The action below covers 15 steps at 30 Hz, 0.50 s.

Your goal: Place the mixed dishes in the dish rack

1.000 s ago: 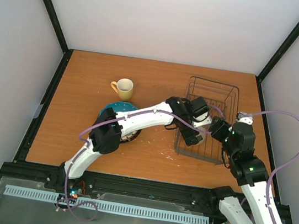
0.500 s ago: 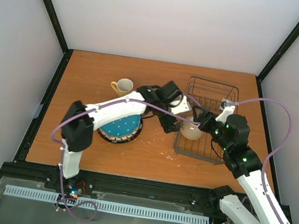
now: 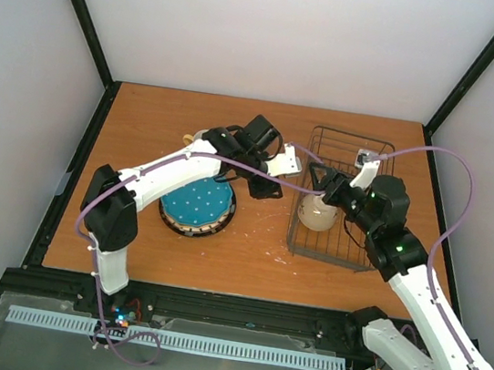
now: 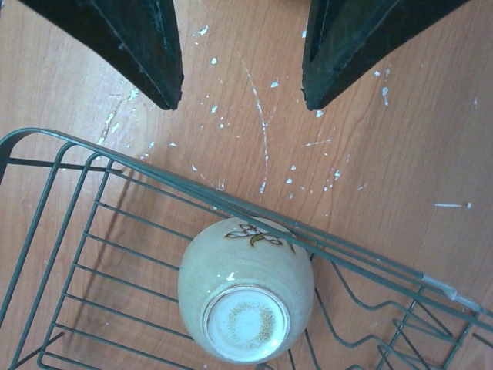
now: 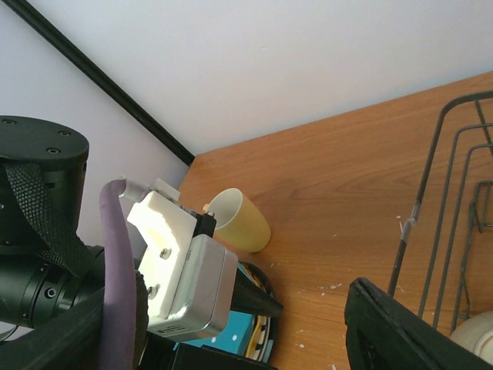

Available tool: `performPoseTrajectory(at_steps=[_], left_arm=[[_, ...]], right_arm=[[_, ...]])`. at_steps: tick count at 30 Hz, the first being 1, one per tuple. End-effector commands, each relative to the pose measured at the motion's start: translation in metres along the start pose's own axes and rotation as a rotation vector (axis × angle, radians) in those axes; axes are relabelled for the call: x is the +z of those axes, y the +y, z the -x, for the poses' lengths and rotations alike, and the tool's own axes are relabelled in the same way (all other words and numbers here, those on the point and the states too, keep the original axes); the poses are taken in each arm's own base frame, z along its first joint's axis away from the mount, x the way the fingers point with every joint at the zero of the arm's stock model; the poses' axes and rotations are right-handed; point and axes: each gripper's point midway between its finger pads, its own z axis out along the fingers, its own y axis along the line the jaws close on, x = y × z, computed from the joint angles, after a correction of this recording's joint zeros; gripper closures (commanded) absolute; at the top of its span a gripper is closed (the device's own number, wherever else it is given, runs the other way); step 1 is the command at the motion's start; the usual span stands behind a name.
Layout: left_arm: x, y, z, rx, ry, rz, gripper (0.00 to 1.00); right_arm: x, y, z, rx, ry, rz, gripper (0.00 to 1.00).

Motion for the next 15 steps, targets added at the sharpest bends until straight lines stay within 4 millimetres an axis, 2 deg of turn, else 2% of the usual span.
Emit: performPoseTrajectory(at_steps=[1,4,7,12,15], left_arm=[[-0.205,0.228,-0.125,-0.765,-0.160,0.635,0.55],[-0.207,0.226,-0.134,-0.761,-0.142,0.677,0.53],[-0.210,0.222,-0.124,-0.754,-0.175,0.646,0.52],[-0.219,0.200,-0.091,-0.723,-0.287,0.519,0.51],[-0.204,0.181,-0.082,-0.689,-0.275,0.492,0.51]], right_arm=[[-0.078,-0.112,0.014,0.014,-0.176,-0.591,0.32],[-0.090,-0.095,0.029,-0.014,-0.267,-0.517,0.32],[-0.083,-0.074,0.037,-0.037,-0.277,-0.406,0.30],[-0.054,-0.070,0.038,-0.041,-0.233,-0.357,0.28],[-0.033,-0.053,0.042,-0.045,-0.227,-0.239,0.28]])
